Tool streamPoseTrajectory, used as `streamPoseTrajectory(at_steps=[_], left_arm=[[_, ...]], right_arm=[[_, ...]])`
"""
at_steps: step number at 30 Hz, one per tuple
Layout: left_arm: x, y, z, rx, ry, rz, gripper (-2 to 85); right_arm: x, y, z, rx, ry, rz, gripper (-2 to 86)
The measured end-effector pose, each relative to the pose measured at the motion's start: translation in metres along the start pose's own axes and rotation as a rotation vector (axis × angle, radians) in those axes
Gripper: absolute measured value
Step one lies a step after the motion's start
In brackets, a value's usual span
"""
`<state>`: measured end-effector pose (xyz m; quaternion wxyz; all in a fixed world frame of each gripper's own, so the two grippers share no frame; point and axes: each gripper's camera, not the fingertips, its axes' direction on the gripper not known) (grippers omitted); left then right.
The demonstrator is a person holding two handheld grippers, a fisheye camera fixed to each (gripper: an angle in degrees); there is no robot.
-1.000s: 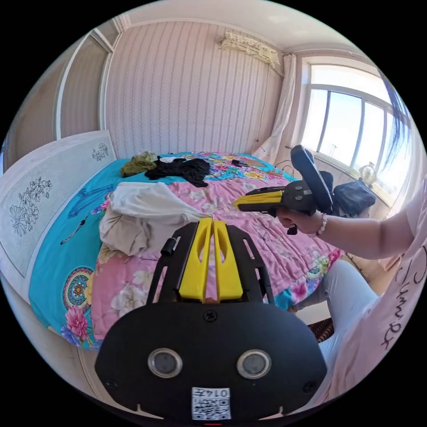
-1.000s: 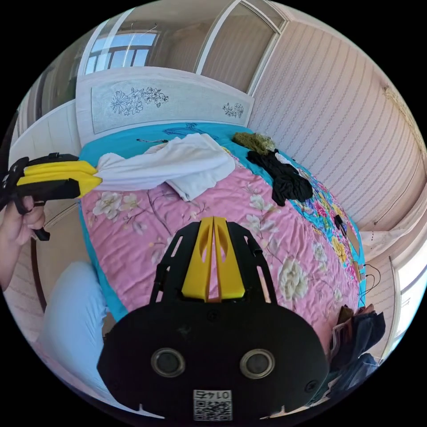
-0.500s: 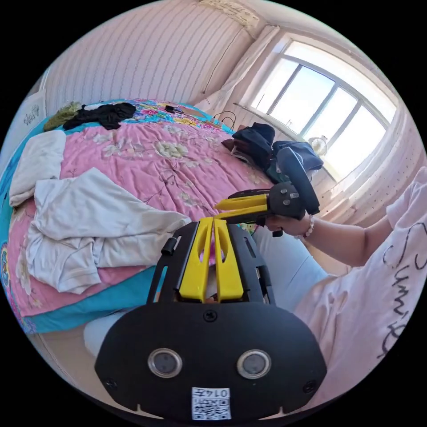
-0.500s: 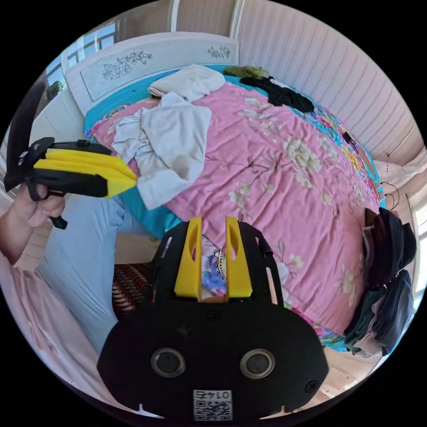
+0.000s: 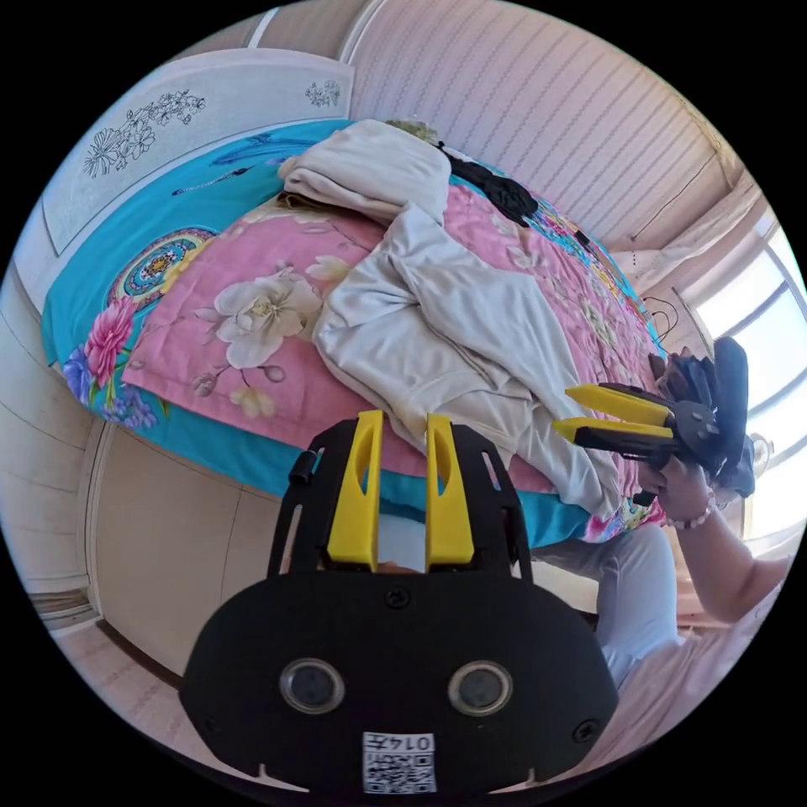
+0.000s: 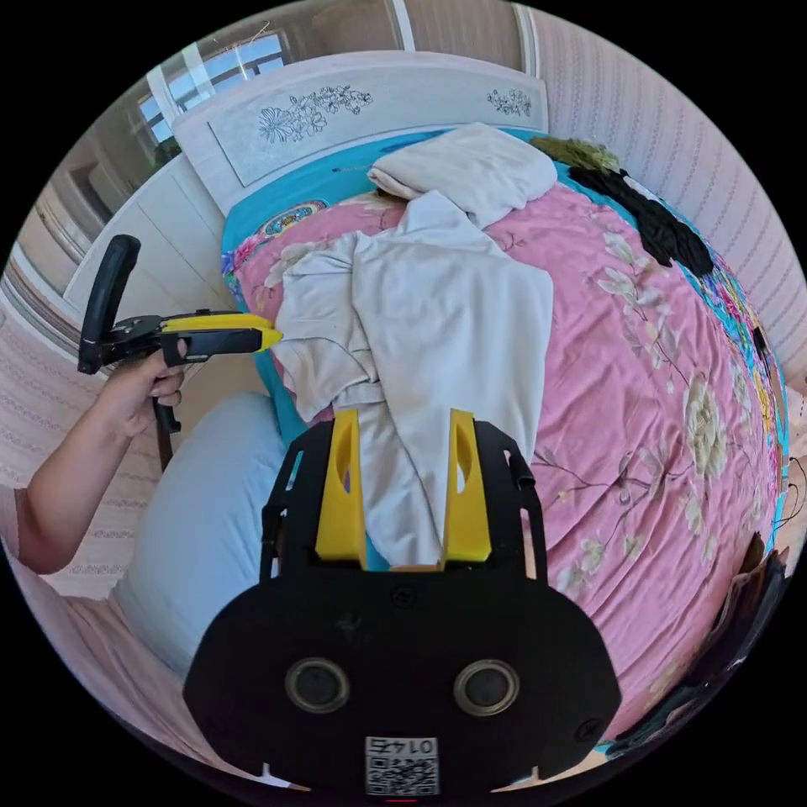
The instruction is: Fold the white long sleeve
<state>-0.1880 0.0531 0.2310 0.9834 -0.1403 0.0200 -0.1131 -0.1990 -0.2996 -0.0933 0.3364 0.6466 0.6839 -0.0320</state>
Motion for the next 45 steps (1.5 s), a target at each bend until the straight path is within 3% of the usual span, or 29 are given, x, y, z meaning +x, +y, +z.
streamPoseTrajectory(at_steps=[3, 7, 11, 15, 18, 20, 24, 28, 30, 35, 39, 41, 45], left_arm=[[0.004, 0.001, 0.007, 0.011, 0.029, 0.021, 3.1], [0.019, 0.003, -0.028, 0.092, 0.069, 0.12, 1.4], [0.053, 0.004, -0.066, 0.141, 0.137, 0.281, 1.3], [0.115, 0.015, -0.086, 0.201, 0.249, 0.478, 2.1], [0.161, 0.027, -0.065, 0.153, 0.37, 0.601, 3.2], [0.184, 0.037, -0.034, 0.063, 0.42, 0.654, 4.2], [0.194, 0.054, -0.001, -0.109, 0.461, 0.63, 5.5], [0.171, 0.057, -0.019, -0.07, 0.339, 0.586, 5.2], [0.15, 0.052, -0.018, -0.065, 0.195, 0.499, 5.3], [0.12, 0.039, -0.001, -0.028, 0.259, 0.272, 7.4], [0.132, 0.033, 0.03, -0.143, 0.282, 0.27, 6.9], [0.139, 0.034, 0.036, -0.175, 0.226, 0.304, 5.1], [0.126, 0.033, 0.018, -0.156, 0.332, 0.251, 0.4]], right_arm=[[0.02, 0.007, 0.038, -0.108, 0.08, 0.021, 9.3], [0.058, 0.055, 0.01, 0.023, -0.086, 0.125, 8.6], [0.092, 0.13, -0.038, 0.149, 0.049, 0.21, 7.4], [0.127, 0.198, -0.07, 0.182, 0.063, 0.325, 6.1], [0.152, 0.256, -0.086, 0.196, 0.151, 0.444, 4.6], [0.178, 0.301, -0.078, 0.101, 0.21, 0.57, 3.1], [0.184, 0.345, -0.072, 0.104, 0.181, 0.637, 3.4], [0.157, 0.35, -0.058, 0.135, 0.181, 0.471, 4.6], [0.147, 0.346, -0.044, 0.141, 0.125, 0.386, 4.9], [0.122, 0.331, 0.01, 0.053, 0.073, 0.201, 5.1], [0.136, 0.352, 0.031, -0.012, 0.031, 0.241, 4.7], [0.151, 0.379, 0.008, 0.074, 0.01, 0.314, 4.2], [0.171, 0.428, -0.037, 0.19, 0.081, 0.409, 2.8]])
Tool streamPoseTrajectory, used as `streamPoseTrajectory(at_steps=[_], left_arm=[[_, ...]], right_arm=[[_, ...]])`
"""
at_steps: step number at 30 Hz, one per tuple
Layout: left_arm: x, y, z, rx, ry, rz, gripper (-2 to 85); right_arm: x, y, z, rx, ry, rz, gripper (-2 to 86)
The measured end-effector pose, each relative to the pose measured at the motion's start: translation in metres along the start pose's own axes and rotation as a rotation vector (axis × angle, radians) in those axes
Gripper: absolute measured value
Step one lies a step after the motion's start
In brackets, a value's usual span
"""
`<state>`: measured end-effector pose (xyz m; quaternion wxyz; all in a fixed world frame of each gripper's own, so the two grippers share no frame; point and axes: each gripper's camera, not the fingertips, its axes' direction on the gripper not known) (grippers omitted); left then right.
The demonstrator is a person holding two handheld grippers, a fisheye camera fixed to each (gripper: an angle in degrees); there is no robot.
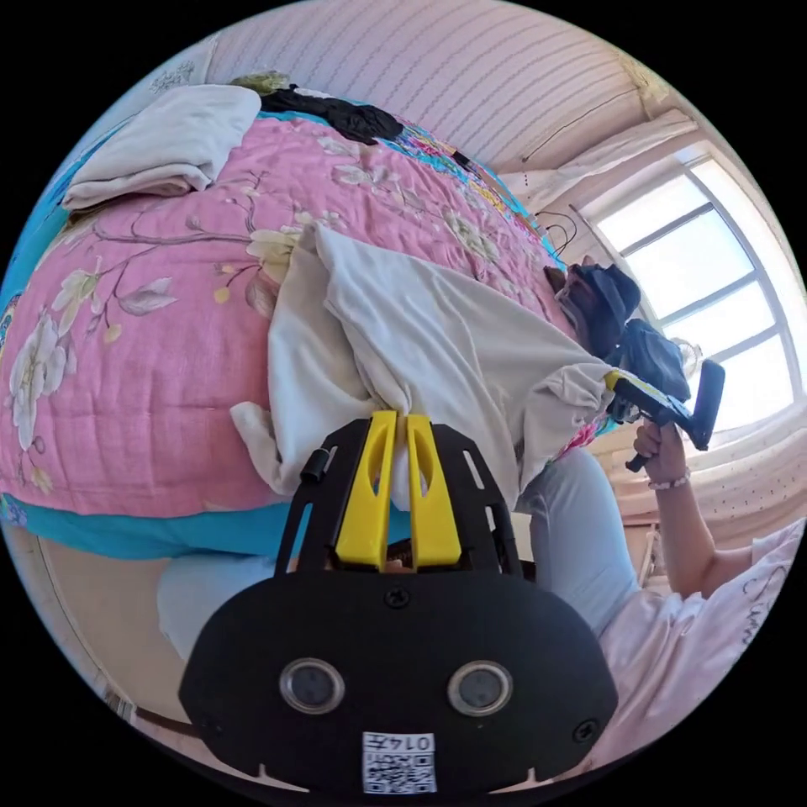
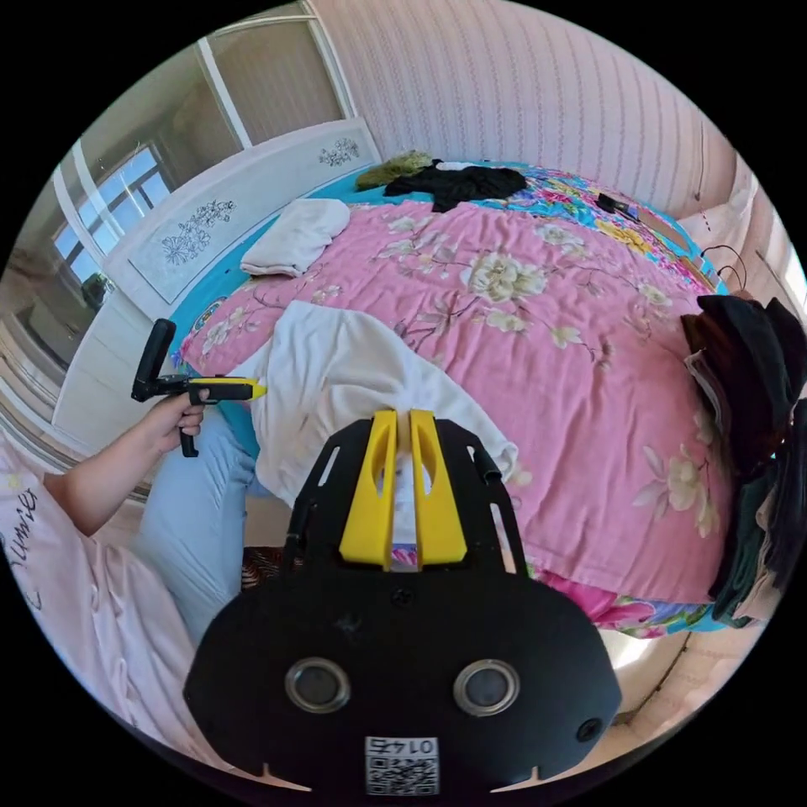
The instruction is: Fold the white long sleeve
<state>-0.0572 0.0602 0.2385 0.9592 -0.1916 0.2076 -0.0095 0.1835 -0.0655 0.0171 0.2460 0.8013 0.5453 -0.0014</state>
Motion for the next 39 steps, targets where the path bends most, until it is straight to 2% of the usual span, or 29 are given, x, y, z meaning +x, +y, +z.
streamPoseTrajectory(at_steps=[5, 11, 14, 16, 20, 22, 25, 30, 34, 39], left_arm=[[0.034, 0.01, -0.082, 0.197, 0.068, 0.107, -0.7], [0.087, 0.039, -0.211, 0.553, 0.224, 0.322, -0.9], [0.114, 0.06, -0.26, 0.688, 0.195, 0.412, -0.9], [0.129, 0.072, -0.285, 0.768, 0.198, 0.473, -1.0], [0.147, 0.073, -0.309, 0.82, 0.181, 0.514, -1.0], [0.158, 0.065, -0.322, 0.844, 0.102, 0.541, -0.9], [0.163, 0.041, -0.328, 0.845, 0.073, 0.563, -0.9], [0.148, -0.087, -0.29, 0.708, -0.023, 0.474, -0.5], [0.11, -0.213, -0.202, 0.548, -0.194, 0.306, 1.0], [0.046, -0.284, -0.095, 0.344, -0.293, 0.083, 2.3]], right_arm=[[0.04, 0.047, -0.075, 0.198, -0.001, 0.088, 0.1], [0.051, 0.099, -0.157, 0.468, -0.052, 0.057, -0.4], [0.05, 0.126, -0.2, 0.627, -0.08, 0.013, -0.4], [0.048, 0.136, -0.22, 0.669, -0.102, -0.033, -0.4], [0.046, 0.139, -0.245, 0.701, -0.114, -0.092, -0.4], [0.047, 0.136, -0.258, 0.736, -0.115, -0.113, -0.4], [0.054, 0.116, -0.279, 0.768, -0.105, -0.166, -0.4], [0.088, 0.022, -0.269, 0.663, -0.01, -0.198, -0.4], [0.14, -0.108, -0.188, 0.375, 0.049, -0.109, -0.3], [0.206, -0.199, -0.039, 0.121, 0.079, 0.149, 0.8]])
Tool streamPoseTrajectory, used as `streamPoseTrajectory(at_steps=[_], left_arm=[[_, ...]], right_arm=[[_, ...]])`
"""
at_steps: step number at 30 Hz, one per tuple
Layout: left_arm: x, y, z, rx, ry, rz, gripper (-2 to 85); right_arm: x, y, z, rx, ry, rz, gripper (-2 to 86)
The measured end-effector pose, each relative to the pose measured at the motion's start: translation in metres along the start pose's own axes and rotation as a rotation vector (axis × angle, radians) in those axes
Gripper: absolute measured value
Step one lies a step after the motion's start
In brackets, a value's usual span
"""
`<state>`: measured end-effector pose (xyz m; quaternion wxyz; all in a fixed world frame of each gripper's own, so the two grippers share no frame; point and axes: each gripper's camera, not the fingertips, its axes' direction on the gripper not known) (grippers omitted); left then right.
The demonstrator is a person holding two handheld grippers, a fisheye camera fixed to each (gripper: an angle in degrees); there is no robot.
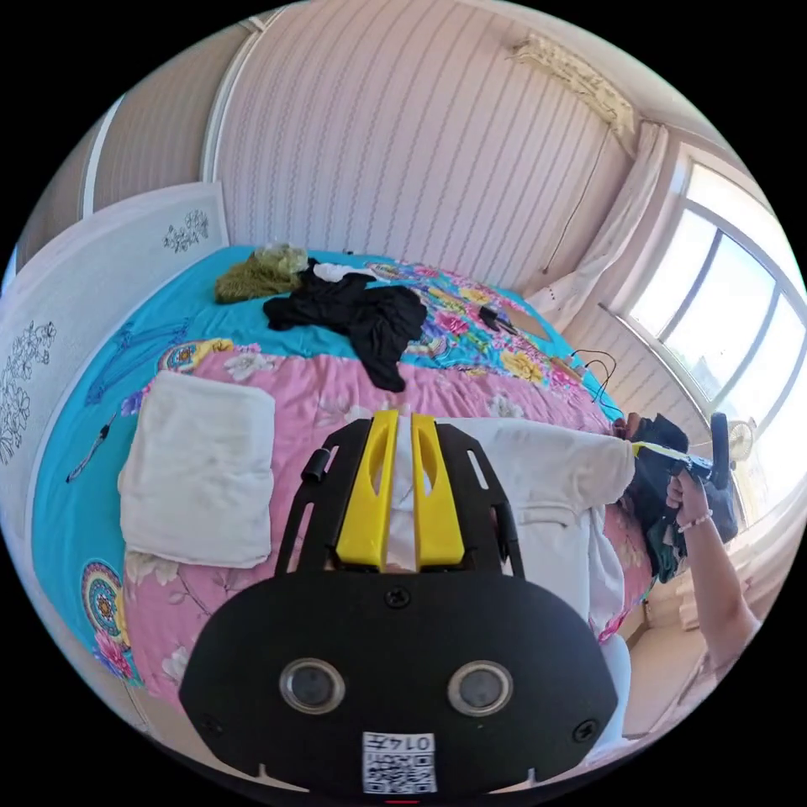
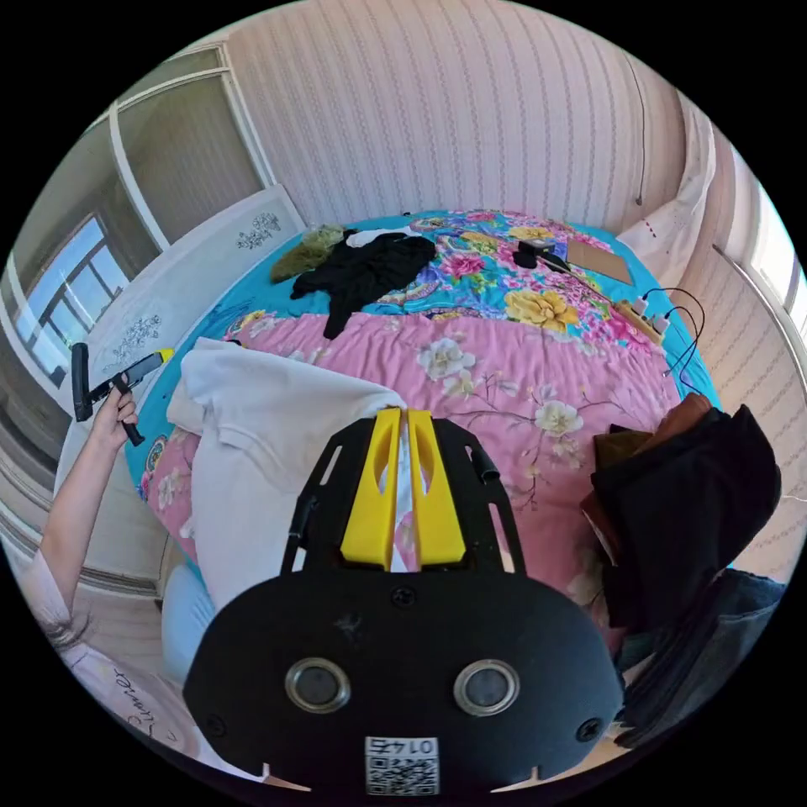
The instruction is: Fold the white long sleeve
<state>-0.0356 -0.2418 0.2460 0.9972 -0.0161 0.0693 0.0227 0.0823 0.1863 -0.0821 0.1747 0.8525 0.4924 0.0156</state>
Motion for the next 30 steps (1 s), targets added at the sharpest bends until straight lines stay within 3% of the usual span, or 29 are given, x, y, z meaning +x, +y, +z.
streamPoseTrajectory(at_steps=[2, 6, 10, 14, 18, 22, 30], left_arm=[[-0.01, 0.012, 0.021, -0.044, 0.035, -0.003, 2.7], [-0.017, 0.078, 0.035, -0.188, 0.055, 0.118, 4.1], [-0.032, 0.157, 0.033, -0.278, 0.121, 0.018, 6.3], [-0.03, 0.183, 0.05, -0.314, 0.083, -0.014, 8.0], [-0.028, 0.181, 0.086, -0.345, -0.024, -0.043, 6.5], [-0.031, 0.178, 0.105, -0.343, 0.006, -0.039, 1.8], [-0.008, 0.165, 0.068, -0.296, 0.068, 0.12, -1.0]], right_arm=[[0.008, 0.009, 0.048, -0.05, 0.017, 0.065, 2.6], [-0.001, 0.059, 0.073, -0.088, -0.02, -0.01, 6.3], [-0.019, 0.138, 0.078, -0.154, -0.08, 0.021, 8.0], [-0.035, 0.184, 0.076, -0.154, -0.134, 0.147, 8.9], [-0.044, 0.184, 0.096, -0.18, -0.18, 0.219, 8.6], [-0.045, 0.166, 0.116, -0.191, -0.133, 0.242, 2.7], [-0.027, 0.127, 0.085, -0.149, -0.2, 0.208, 0.7]])
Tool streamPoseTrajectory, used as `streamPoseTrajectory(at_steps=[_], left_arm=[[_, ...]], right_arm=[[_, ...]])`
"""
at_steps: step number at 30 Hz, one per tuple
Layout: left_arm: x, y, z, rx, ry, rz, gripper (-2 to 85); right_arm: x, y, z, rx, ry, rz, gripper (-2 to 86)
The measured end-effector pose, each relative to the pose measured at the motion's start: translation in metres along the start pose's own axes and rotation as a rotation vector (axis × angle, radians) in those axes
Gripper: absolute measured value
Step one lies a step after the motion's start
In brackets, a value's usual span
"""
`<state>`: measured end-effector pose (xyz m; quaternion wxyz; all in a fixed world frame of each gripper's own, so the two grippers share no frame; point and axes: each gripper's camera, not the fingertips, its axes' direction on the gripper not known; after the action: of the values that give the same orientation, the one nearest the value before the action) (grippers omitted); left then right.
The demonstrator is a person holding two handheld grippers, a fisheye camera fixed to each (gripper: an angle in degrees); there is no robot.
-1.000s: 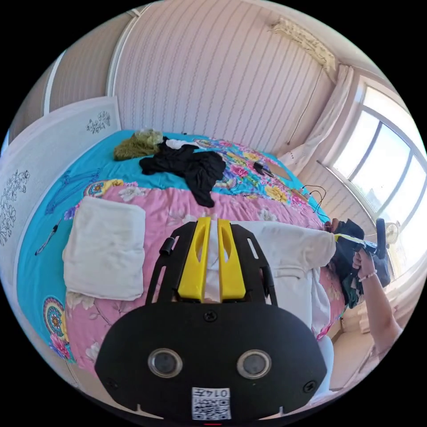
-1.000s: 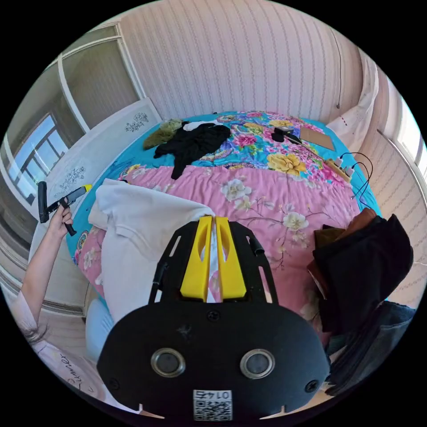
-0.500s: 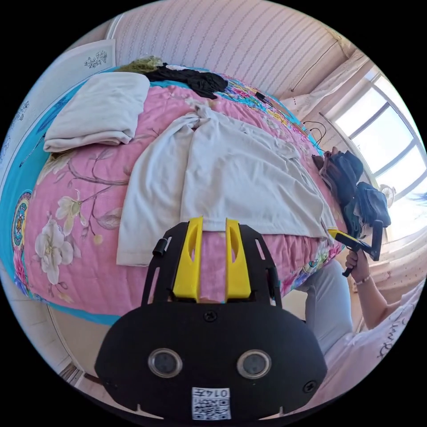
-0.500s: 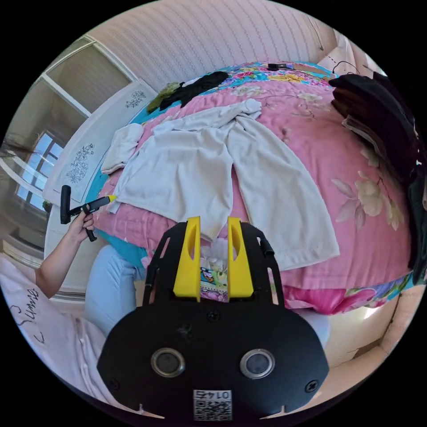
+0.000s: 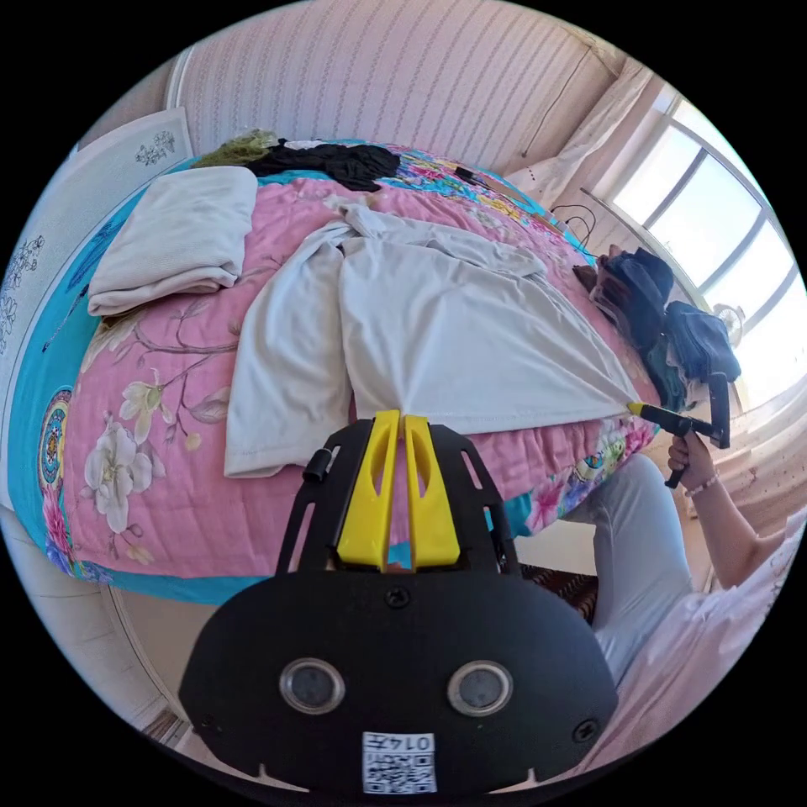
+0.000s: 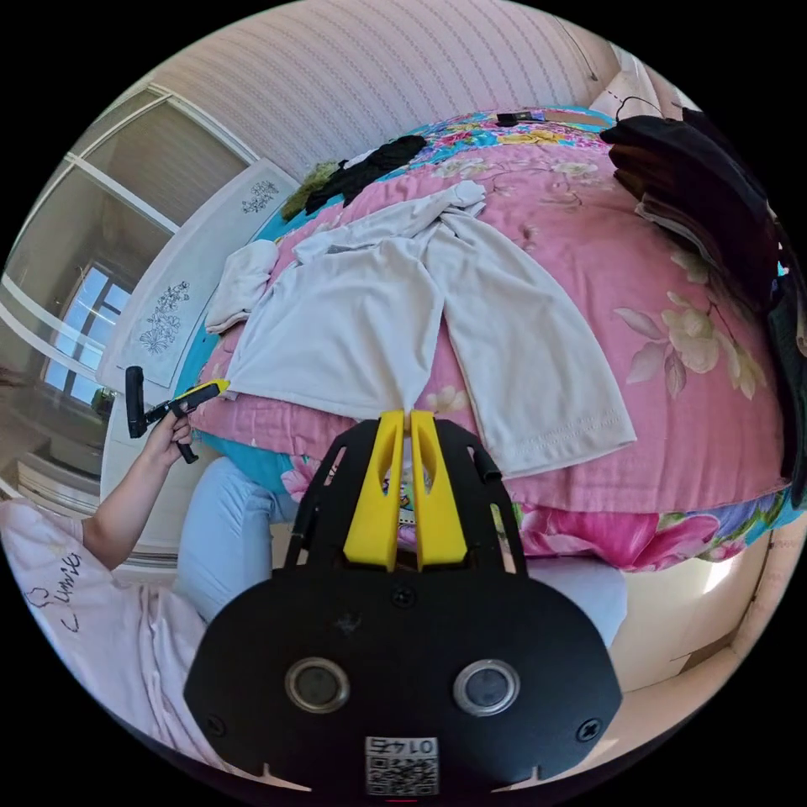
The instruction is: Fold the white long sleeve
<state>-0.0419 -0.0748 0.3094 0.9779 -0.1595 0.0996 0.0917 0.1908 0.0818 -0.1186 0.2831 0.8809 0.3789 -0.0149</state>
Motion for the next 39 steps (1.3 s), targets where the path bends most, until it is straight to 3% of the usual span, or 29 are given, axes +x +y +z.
streamPoseTrajectory(at_steps=[10, 15, 20, 29, 34, 36, 39], left_arm=[[0.022, 0.04, -0.001, -0.206, 0.019, 0.071, -0.2], [0.016, 0.025, 0.005, -0.203, 0.017, -0.034, 3.7], [0.015, -0.006, -0.02, -0.122, -0.119, 0.044, 4.4], [0.056, -0.177, 0.059, -0.002, -0.128, 0.302, 7.0], [0.058, -0.265, 0.15, -0.093, -0.103, 0.325, 7.6], [0.054, -0.286, 0.193, -0.219, -0.122, 0.339, 5.4], [0.046, -0.312, 0.191, -0.202, -0.075, 0.282, 3.5]], right_arm=[[-0.02, -0.02, -0.018, -0.255, 0.094, -0.145, 0.7], [-0.027, -0.042, 0.0, -0.289, 0.106, -0.121, 1.6], [-0.027, -0.078, -0.018, -0.248, 0.146, -0.113, 5.9], [-0.082, -0.249, 0.008, -0.079, 0.154, -0.518, 9.3], [-0.083, -0.35, 0.08, -0.155, 0.156, -0.599, 9.5], [-0.075, -0.373, 0.112, -0.249, 0.162, -0.601, 7.3], [-0.064, -0.4, 0.117, -0.266, 0.151, -0.57, 2.5]])
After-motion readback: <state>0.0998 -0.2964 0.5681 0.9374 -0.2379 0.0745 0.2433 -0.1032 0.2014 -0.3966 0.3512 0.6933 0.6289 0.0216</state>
